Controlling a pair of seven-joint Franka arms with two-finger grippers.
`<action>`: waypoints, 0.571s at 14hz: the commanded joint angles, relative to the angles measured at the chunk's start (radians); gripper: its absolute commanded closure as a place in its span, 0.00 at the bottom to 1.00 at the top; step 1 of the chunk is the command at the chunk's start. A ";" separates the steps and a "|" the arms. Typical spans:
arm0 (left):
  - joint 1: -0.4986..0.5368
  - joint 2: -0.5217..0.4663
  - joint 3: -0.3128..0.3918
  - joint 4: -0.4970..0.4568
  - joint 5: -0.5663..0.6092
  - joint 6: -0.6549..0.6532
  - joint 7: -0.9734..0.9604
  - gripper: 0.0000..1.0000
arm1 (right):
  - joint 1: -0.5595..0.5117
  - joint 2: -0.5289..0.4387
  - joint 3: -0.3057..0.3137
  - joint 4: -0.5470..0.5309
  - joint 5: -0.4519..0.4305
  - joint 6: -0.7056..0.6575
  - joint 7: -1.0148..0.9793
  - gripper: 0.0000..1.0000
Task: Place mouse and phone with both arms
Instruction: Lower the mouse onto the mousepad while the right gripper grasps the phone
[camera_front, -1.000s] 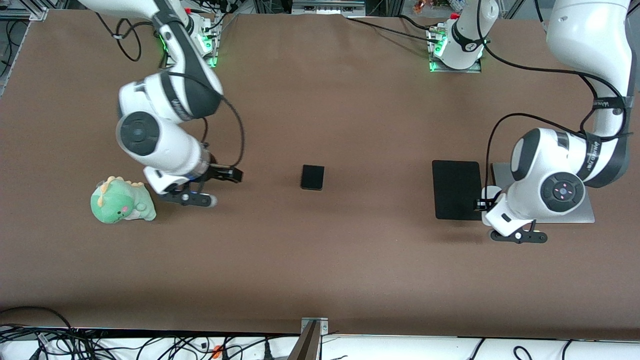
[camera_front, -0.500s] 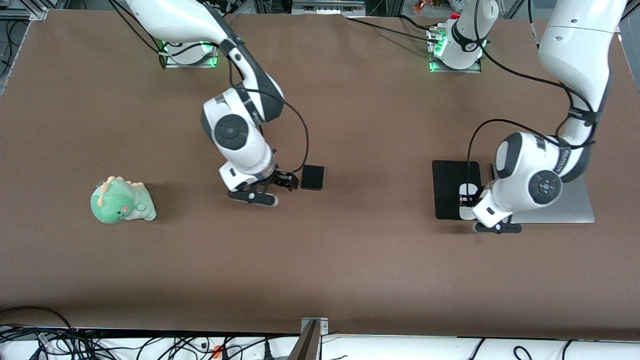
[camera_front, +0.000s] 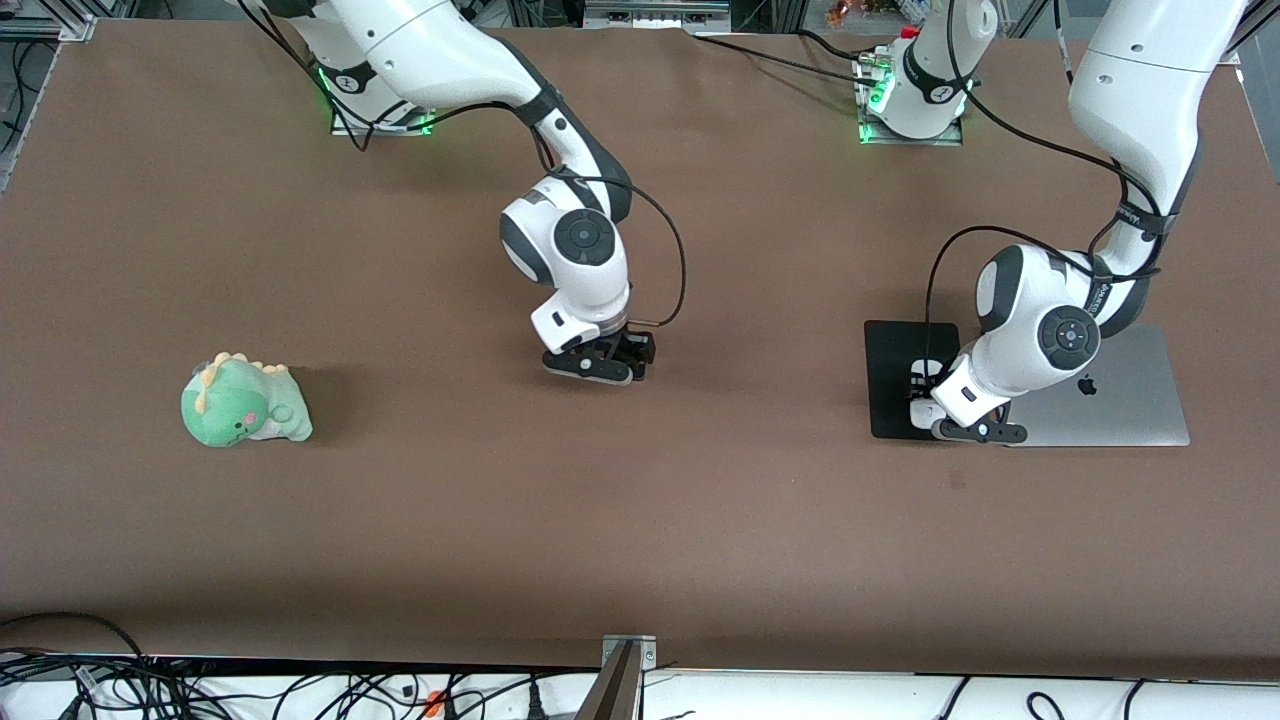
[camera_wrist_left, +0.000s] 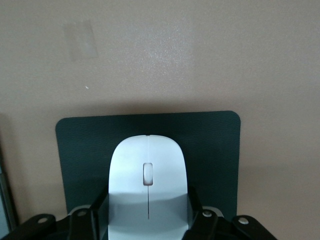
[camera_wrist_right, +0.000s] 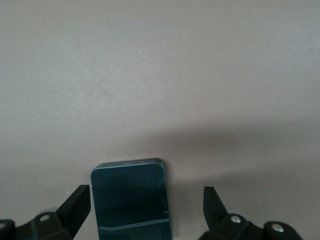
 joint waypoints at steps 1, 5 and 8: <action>0.007 -0.037 -0.007 -0.041 -0.017 0.012 0.030 0.64 | 0.030 0.012 -0.025 0.001 -0.031 0.028 0.025 0.00; 0.003 -0.033 -0.007 -0.040 -0.017 0.012 0.030 0.61 | 0.075 0.039 -0.059 0.003 -0.051 0.069 0.055 0.00; 0.003 -0.033 -0.009 -0.041 -0.018 0.012 0.030 0.50 | 0.076 0.065 -0.059 0.003 -0.053 0.112 0.055 0.00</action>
